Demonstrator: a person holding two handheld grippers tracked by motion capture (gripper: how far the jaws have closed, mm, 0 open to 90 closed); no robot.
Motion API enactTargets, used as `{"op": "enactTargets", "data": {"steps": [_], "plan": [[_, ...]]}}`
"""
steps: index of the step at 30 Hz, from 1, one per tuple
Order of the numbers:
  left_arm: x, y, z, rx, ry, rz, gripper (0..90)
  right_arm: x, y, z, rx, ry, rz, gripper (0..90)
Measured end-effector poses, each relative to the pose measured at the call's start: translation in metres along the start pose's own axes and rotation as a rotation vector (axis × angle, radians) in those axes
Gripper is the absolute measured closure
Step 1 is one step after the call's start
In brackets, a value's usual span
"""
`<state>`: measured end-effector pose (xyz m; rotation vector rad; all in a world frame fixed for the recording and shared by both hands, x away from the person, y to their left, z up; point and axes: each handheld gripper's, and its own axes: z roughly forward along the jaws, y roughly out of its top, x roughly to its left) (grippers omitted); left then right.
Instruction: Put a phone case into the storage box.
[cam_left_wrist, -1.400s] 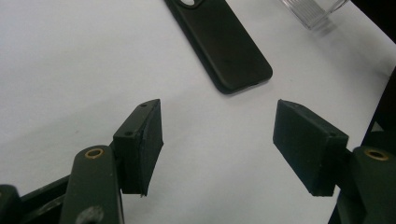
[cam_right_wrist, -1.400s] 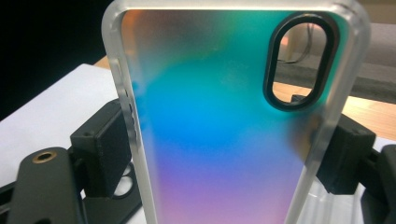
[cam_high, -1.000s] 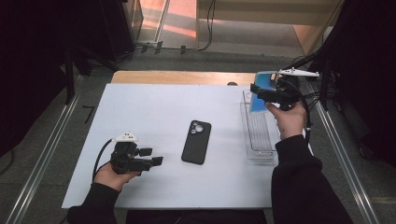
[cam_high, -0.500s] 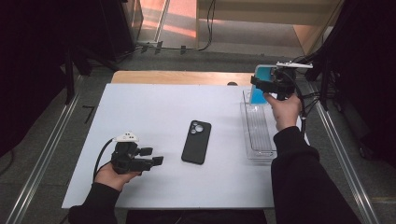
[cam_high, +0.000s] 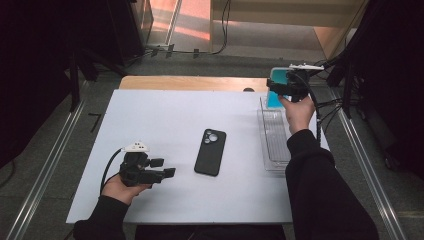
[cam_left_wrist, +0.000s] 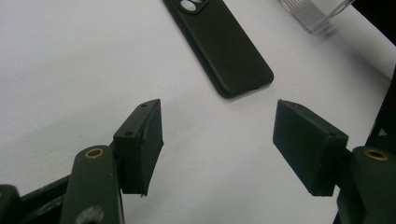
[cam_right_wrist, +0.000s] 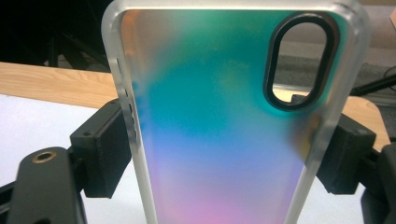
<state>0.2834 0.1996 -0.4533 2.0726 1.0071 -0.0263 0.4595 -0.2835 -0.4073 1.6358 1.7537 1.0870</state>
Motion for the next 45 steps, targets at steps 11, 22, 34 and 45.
{"op": "enactTargets", "data": {"steps": [11,22,34,45], "plan": [[0.000,0.000,0.000,-0.001,-0.003,0.000,33.1,-0.004,-0.013,0.025,0.070,-0.030,0.035,15.5],[0.000,0.000,0.001,0.001,-0.002,0.000,33.1,-0.006,-0.023,0.036,0.111,-0.025,0.041,14.6],[0.001,0.000,0.001,0.003,-0.001,-0.002,33.1,-0.010,-0.024,0.041,0.119,-0.003,0.062,8.6],[0.001,0.001,0.003,0.008,-0.004,0.001,33.1,-0.012,-0.022,0.035,0.137,0.017,0.045,0.0]]}}
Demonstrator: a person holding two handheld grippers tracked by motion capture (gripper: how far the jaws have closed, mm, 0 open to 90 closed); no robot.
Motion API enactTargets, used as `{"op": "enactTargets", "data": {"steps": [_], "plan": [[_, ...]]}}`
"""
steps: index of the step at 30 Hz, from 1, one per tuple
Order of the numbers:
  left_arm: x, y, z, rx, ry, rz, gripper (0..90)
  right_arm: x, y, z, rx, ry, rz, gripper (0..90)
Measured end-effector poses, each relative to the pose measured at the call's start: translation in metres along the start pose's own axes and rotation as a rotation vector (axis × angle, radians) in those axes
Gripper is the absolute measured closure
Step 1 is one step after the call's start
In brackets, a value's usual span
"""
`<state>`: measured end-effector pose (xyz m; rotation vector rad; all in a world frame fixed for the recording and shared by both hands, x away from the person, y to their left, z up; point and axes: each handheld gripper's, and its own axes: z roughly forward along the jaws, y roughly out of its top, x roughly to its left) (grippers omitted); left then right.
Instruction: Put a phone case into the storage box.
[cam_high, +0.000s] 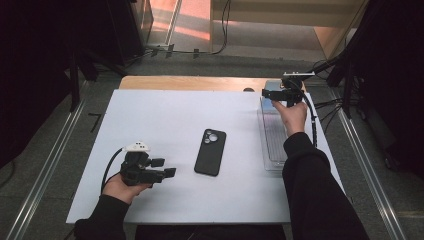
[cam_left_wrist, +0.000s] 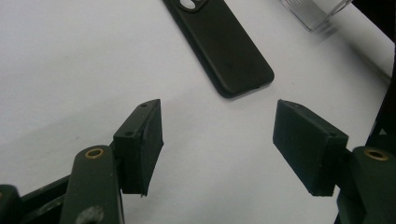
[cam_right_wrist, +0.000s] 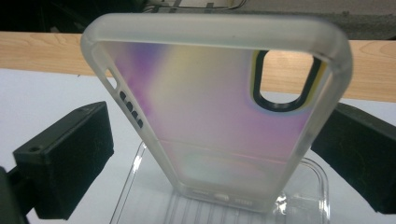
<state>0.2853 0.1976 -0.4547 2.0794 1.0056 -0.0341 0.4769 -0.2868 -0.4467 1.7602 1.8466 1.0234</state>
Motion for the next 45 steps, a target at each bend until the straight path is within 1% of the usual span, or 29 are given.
{"op": "enactTargets", "data": {"steps": [4,8,11,16,18,22,23,26,29,30,33,36,38,40,45], "plan": [[-0.001,0.000,0.000,0.000,-0.001,0.002,33.1,0.002,0.000,-0.002,0.009,0.018,-0.005,0.0],[-0.001,0.000,0.001,0.001,0.000,0.002,33.1,0.004,0.001,-0.005,0.016,0.022,-0.002,0.0],[-0.001,0.000,0.001,0.001,0.000,0.002,33.1,0.004,0.001,-0.007,0.020,0.027,-0.001,0.0],[0.000,0.000,0.001,0.000,-0.004,-0.002,33.1,0.002,0.001,-0.011,0.047,0.035,0.005,0.0],[0.000,0.001,0.001,-0.001,0.000,-0.006,33.1,0.003,0.001,-0.014,0.049,0.044,0.016,0.0],[0.000,0.001,0.000,-0.001,0.002,-0.005,33.1,0.006,0.002,-0.022,0.053,0.042,-0.002,0.0],[0.000,0.001,0.000,-0.001,0.003,-0.005,33.1,0.006,0.002,-0.024,0.054,0.047,-0.002,0.0],[0.001,0.001,0.000,-0.002,0.002,-0.008,33.1,0.009,0.002,-0.035,0.062,0.042,-0.004,0.0],[0.002,0.001,0.000,0.000,0.001,-0.005,33.1,0.012,-0.002,-0.048,0.056,0.096,-0.011,0.0],[0.002,0.001,0.000,0.000,0.001,-0.004,33.1,0.014,-0.003,-0.052,0.059,0.106,-0.008,0.0],[0.001,0.001,0.000,-0.001,0.003,-0.004,33.1,0.019,-0.007,-0.060,0.068,0.127,-0.027,0.0],[0.001,0.001,0.000,-0.001,0.003,-0.004,33.1,0.024,-0.012,-0.067,0.071,0.172,-0.057,0.0],[0.002,0.001,0.000,-0.002,0.000,-0.004,33.1,0.028,-0.015,-0.071,0.067,0.183,-0.069,0.0],[0.002,0.001,0.000,-0.003,0.002,-0.009,33.1,0.031,-0.018,-0.075,0.061,0.216,-0.088,0.0],[0.002,0.002,-0.002,-0.008,-0.003,-0.007,33.1,0.041,-0.026,-0.086,0.053,0.261,-0.131,0.0]]}}
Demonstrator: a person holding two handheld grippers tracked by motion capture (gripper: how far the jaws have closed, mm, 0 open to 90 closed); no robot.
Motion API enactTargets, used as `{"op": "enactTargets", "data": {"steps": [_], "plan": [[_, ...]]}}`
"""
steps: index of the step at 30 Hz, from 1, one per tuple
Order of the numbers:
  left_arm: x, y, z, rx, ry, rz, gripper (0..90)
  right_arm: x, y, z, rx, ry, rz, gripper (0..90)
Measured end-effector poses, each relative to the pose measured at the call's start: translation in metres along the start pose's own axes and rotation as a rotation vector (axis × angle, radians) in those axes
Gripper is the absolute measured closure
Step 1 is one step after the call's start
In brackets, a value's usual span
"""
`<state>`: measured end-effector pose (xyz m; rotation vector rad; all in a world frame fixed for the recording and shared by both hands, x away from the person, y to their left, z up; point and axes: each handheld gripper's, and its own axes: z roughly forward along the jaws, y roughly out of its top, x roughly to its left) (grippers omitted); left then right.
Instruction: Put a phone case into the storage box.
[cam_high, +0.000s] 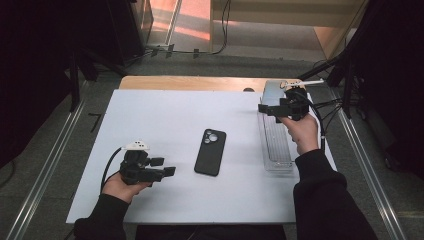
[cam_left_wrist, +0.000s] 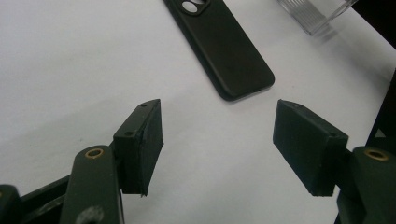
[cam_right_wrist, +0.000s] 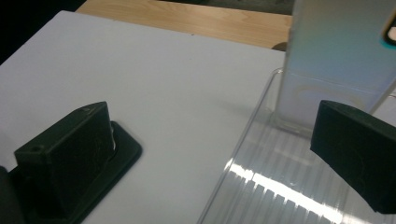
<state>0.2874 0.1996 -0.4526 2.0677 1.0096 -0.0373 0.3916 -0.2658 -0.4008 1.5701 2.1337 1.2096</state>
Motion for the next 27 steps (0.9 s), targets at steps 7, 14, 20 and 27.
{"op": "enactTargets", "data": {"steps": [7,14,20,27], "plan": [[0.001,0.000,-0.001,0.001,-0.004,0.001,33.1,0.015,-0.011,-0.006,0.024,0.078,-0.032,0.0],[0.002,0.000,-0.002,-0.002,-0.012,0.003,33.0,0.029,-0.022,-0.009,0.052,0.118,-0.075,0.0],[0.006,0.002,-0.001,-0.016,-0.024,-0.008,33.0,0.039,-0.032,-0.012,0.064,0.179,-0.091,0.0],[0.008,0.003,-0.001,-0.019,-0.035,-0.012,33.0,0.046,-0.048,-0.012,0.085,0.233,-0.112,0.0]]}}
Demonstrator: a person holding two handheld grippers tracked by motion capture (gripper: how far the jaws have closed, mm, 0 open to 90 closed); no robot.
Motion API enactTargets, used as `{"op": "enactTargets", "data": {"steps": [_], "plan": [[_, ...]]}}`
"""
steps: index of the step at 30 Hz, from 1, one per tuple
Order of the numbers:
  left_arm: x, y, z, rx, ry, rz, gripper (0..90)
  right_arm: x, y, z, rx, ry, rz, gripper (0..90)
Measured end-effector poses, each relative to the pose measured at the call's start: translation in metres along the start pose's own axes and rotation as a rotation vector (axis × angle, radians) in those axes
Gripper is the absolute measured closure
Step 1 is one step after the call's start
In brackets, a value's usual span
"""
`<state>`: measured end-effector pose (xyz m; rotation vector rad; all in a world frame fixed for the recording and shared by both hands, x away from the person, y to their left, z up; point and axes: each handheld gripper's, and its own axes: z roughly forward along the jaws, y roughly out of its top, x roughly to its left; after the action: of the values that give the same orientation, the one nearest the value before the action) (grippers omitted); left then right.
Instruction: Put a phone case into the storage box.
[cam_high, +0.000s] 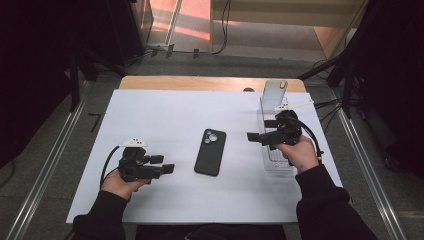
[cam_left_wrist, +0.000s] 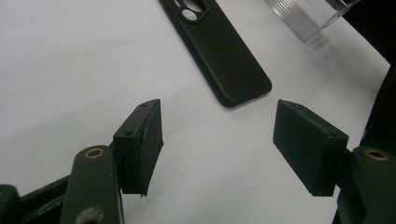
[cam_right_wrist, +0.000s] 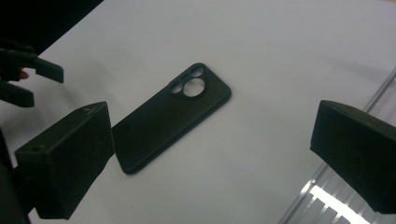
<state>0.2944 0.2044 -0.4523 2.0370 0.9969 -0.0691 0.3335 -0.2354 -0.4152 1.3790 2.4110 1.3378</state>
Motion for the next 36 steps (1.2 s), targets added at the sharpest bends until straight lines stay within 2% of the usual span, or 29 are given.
{"op": "enactTargets", "data": {"steps": [6,7,8,11,14,19,22,31,36], "plan": [[-0.003,-0.002,-0.002,0.003,-0.001,0.010,33.0,0.013,-0.011,0.000,0.025,0.030,-0.030,0.0],[-0.003,-0.002,-0.002,0.000,-0.007,0.011,33.0,0.015,-0.013,0.000,0.026,0.039,-0.034,3.9],[-0.003,-0.002,-0.002,0.003,-0.006,0.012,33.0,0.018,-0.016,-0.001,0.025,0.045,-0.038,12.7],[-0.004,-0.002,-0.003,-0.001,-0.005,0.011,33.0,0.023,-0.023,-0.002,0.038,0.068,-0.056,14.0],[-0.005,-0.001,-0.002,0.001,-0.008,0.016,33.0,0.027,-0.030,-0.003,0.053,0.071,-0.069,14.0],[-0.007,-0.001,-0.002,-0.005,-0.021,0.019,33.0,0.032,-0.041,-0.006,0.045,0.089,-0.091,15.0],[-0.007,0.000,-0.003,-0.001,-0.020,0.024,33.0,0.035,-0.050,-0.009,0.037,0.092,-0.108,22.5],[-0.011,0.000,-0.004,-0.004,-0.033,0.030,33.0,0.038,-0.075,-0.006,0.069,0.108,-0.154,24.2],[-0.014,0.000,-0.004,-0.004,-0.037,0.036,33.0,0.037,-0.083,-0.004,0.086,0.107,-0.156,24.1]]}}
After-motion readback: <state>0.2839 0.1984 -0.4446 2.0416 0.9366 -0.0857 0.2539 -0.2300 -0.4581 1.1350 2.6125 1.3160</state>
